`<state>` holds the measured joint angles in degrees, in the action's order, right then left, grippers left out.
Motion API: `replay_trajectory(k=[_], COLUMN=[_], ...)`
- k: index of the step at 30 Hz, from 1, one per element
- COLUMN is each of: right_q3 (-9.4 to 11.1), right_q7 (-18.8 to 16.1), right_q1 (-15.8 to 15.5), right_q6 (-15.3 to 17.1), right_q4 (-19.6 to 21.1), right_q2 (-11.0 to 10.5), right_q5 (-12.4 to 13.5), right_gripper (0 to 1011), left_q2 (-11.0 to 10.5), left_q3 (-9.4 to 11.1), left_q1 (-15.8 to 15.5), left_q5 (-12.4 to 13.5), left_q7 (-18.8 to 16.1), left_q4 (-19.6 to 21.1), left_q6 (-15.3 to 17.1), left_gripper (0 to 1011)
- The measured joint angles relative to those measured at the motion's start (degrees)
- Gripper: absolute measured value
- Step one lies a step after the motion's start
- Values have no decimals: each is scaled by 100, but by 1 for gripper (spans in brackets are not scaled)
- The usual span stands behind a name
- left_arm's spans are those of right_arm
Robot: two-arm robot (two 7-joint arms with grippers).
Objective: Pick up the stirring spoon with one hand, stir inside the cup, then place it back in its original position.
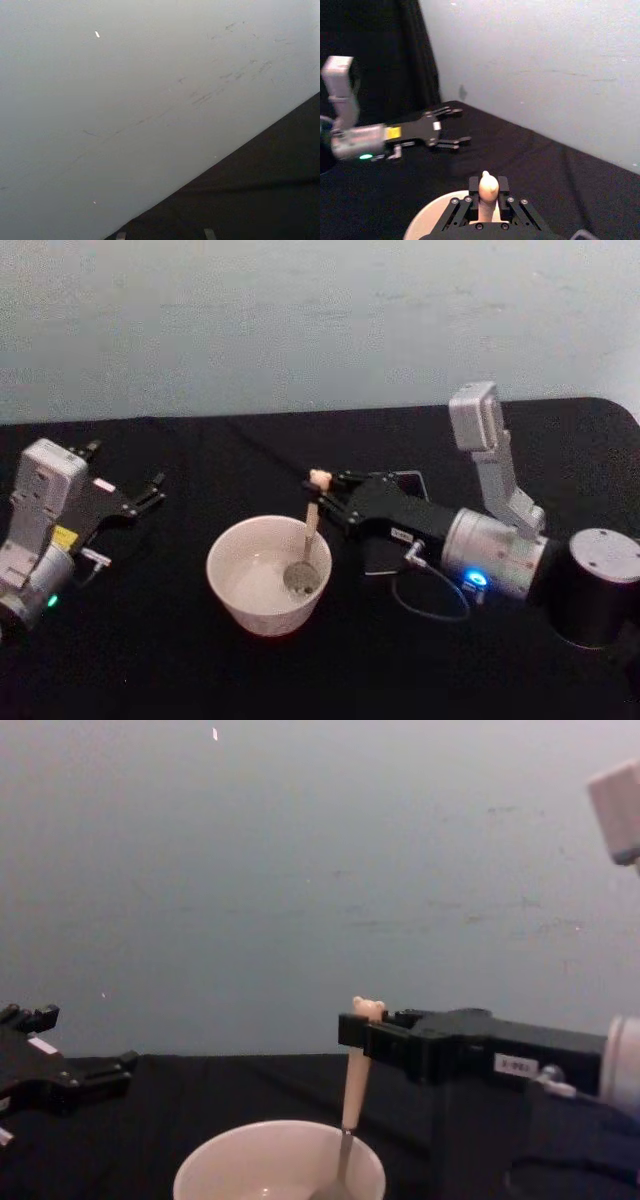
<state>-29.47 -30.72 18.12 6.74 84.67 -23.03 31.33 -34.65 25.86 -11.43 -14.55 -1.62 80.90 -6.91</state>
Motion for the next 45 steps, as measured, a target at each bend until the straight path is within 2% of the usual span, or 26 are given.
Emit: replay_trajectory(k=[7, 12, 18, 23, 30, 35, 41, 45], right_q3=[-139, -299, -491, -588, -595, -485, -360, -288], right_q7=[-281, -319, -202, 26, 360, 554, 624, 582], right_q1=[-211, -222, -80, 99, 336, 496, 541, 485], right_q6=[51, 31, -20, -47, -52, -53, -52, -60], right_q4=[444, 536, 442, 214, -197, -530, -658, -596], right_q2=[-284, -297, -101, 162, 516, 711, 745, 646], right_q5=[195, 202, 154, 29, -170, -289, -365, -428], right_gripper=[211, 211, 211, 211, 211, 211, 211, 211], left_q2=[0, 0, 0, 0, 0, 0, 0, 0], left_q3=[0, 0, 0, 0, 0, 0, 0, 0], left_q1=[0, 0, 0, 0, 0, 0, 0, 0], left_q5=[0, 0, 0, 0, 0, 0, 0, 0], left_q7=[0, 0, 0, 0, 0, 0, 0, 0], left_q4=[0, 0, 0, 0, 0, 0, 0, 0], left_q6=[0, 0, 0, 0, 0, 0, 0, 0], left_gripper=[1001, 1001, 1002, 1001, 1001, 1001, 1001, 1001])
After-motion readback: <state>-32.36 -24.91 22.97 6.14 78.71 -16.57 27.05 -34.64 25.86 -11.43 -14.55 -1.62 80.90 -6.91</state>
